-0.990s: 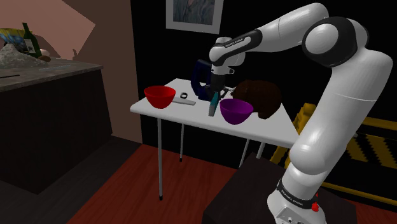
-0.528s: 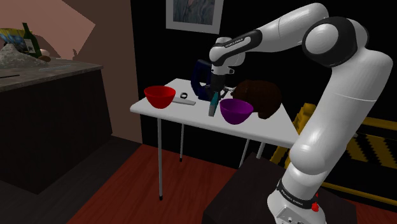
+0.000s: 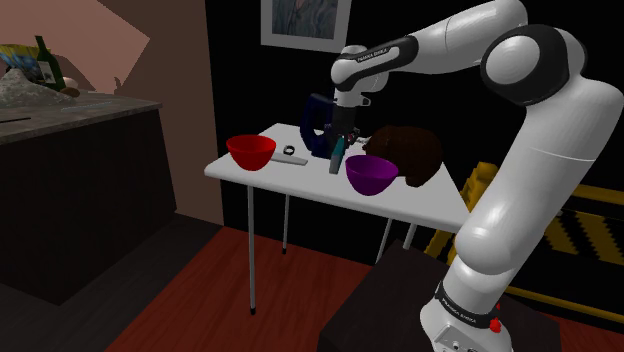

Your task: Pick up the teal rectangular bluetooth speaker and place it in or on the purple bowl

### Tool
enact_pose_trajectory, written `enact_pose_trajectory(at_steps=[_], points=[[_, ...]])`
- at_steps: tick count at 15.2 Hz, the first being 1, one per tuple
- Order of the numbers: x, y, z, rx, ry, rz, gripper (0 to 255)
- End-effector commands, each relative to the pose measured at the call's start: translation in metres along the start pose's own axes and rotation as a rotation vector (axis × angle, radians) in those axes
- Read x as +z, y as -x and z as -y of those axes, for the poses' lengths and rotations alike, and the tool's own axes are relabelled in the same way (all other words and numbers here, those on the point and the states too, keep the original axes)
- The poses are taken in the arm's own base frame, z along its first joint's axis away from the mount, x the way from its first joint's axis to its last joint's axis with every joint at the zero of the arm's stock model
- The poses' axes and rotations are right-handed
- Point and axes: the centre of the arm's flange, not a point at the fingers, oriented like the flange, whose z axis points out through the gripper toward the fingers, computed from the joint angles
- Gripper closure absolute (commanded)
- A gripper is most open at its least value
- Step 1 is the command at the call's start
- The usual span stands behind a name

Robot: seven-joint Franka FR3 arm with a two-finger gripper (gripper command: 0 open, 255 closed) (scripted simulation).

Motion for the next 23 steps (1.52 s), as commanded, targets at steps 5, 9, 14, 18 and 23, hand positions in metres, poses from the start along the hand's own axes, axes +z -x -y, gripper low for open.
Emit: enact_pose_trajectory(at_steps=[5,9,14,18,23], points=[[-0.033,0.001,0.001,0.0,0.0,0.0,255],[-0.054,0.003,0.0,0.0,0.0,0.0,255],[-0.08,0.004,0.0,0.0,0.0,0.0,255],[-0.101,0.006,0.0,0.0,0.0,0.0,255],[-0.127,0.007,0.0,0.0,0.0,0.0,255]])
